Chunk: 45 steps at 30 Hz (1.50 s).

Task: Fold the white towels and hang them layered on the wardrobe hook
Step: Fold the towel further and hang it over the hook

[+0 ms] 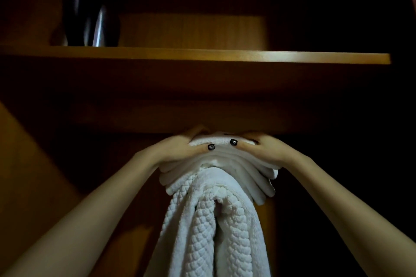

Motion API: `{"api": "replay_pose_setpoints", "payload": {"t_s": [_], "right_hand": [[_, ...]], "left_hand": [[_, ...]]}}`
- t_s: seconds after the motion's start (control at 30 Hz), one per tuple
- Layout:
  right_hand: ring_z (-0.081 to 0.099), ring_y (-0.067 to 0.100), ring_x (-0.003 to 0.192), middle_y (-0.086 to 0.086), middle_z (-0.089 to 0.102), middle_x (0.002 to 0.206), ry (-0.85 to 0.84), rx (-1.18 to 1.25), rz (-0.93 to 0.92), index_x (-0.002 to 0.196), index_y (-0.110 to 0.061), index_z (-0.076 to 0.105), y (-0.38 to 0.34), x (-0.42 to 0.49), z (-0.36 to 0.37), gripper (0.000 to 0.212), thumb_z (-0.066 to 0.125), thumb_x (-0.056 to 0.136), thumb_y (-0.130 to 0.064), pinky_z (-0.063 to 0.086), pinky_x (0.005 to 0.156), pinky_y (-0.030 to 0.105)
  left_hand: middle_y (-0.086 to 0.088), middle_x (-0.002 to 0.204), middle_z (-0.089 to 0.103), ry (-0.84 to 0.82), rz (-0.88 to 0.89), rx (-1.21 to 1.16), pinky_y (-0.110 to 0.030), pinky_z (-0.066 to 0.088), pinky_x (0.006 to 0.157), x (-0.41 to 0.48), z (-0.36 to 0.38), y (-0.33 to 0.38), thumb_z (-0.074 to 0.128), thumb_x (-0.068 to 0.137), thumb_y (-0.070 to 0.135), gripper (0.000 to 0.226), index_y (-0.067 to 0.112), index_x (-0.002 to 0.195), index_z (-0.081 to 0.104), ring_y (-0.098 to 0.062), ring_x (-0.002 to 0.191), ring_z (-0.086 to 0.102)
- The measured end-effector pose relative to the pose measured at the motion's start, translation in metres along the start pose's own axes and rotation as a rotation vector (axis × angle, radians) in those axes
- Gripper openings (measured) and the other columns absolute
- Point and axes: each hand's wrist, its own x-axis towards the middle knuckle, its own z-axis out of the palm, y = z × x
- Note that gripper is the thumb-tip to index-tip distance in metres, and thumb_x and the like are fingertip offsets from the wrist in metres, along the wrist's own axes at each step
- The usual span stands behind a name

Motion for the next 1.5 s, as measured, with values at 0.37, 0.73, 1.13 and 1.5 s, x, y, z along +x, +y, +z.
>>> {"api": "replay_pose_setpoints", "payload": {"t_s": [0.37,0.73,1.13,1.5], "right_hand": [[0.045,0.023,0.127,0.004,0.049,0.137,0.069,-0.101,-0.009,0.078,-0.043,0.066,0.007,0.037,-0.003,0.029,0.049,0.09,-0.065,0.039,0.095,0.034],[0.031,0.022,0.132,0.001,0.044,0.138,0.035,-0.279,-0.025,0.102,-0.033,0.07,0.003,0.023,-0.001,0.033,0.039,0.103,-0.042,0.022,0.113,0.04],[0.056,0.013,0.118,0.005,0.066,0.12,0.194,-0.114,-0.099,0.127,-0.018,0.063,-0.004,-0.015,0.04,0.041,0.032,0.106,-0.037,0.044,0.097,0.041],[0.045,0.01,0.06,-0.007,0.047,0.066,0.101,-0.113,-0.021,0.078,-0.026,0.042,-0.006,-0.006,0.04,0.033,0.029,0.108,-0.029,0.032,0.06,0.033]], "left_hand": [[0.011,0.145,0.029,0.144,-0.118,0.262,-0.049,0.013,0.114,0.026,-0.003,-0.005,0.022,0.057,0.094,0.088,0.057,0.136,0.032,-0.022,0.142,0.017],[0.008,0.143,0.037,0.27,0.074,0.038,-0.036,0.03,0.112,0.031,-0.002,-0.013,0.06,0.072,0.076,0.058,0.036,0.114,0.063,-0.021,0.133,0.037],[0.003,0.102,0.067,0.124,0.156,0.146,-0.028,0.041,0.073,0.013,0.026,-0.004,0.052,0.078,0.073,0.062,0.019,0.106,0.064,-0.019,0.102,0.063],[-0.002,0.094,0.063,0.115,-0.063,0.159,-0.03,0.038,0.071,0.02,0.037,0.003,0.035,0.095,0.063,0.059,0.013,0.098,0.065,-0.023,0.096,0.061]]}}
